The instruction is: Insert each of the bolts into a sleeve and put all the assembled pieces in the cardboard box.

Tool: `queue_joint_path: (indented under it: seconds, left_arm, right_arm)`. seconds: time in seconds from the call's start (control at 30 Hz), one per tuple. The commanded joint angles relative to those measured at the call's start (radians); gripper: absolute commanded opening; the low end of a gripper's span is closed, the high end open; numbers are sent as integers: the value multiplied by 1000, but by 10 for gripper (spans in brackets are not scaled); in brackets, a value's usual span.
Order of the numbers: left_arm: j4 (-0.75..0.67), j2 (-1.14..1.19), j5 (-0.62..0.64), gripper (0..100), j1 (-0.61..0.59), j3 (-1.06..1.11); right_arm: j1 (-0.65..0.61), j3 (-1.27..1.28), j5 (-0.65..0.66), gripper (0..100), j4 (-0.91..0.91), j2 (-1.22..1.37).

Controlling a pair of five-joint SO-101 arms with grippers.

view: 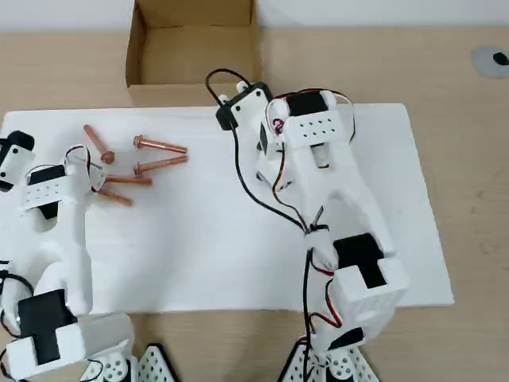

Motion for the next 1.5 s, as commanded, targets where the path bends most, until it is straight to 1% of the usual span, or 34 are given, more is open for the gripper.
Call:
queue_joint_path:
  seconds: [0.0, 0.1, 0.2, 0.47, 0.77, 1.0, 1.17, 1.23, 1.33, 1.47]
  left_arm:
    - [-17, -2, 6, 122, -11, -5]
    - [-54, 25, 6, 122, -9, -5]
    - [-58, 102, 6, 124, -9, -29]
    - [71, 249, 8, 125, -14, -199]
    - [92, 277, 6, 125, -9, -230]
    - [127, 278, 6, 121, -12, -236]
    - [127, 278, 6, 121, -14, -229]
    - [129, 278, 6, 103, -14, -227]
    - [129, 278, 6, 10, -14, -227]
    - [129, 278, 6, 9, -14, -226]
  right_arm:
    - [-10, -58, 8, 76, -3, -10]
    - [-10, -58, 8, 76, -3, -15]
    - [-10, -58, 8, 76, -2, -15]
    - [-7, -58, 35, 76, 12, -16]
    - [42, -65, 74, 76, 26, -16]
    - [58, -174, 78, 76, 118, -15]
    - [58, -213, 84, 76, 160, -12]
    - [58, -214, 94, 76, 169, -13]
    - [68, -216, 94, 76, 176, -12]
    - [91, -216, 98, 76, 189, -10]
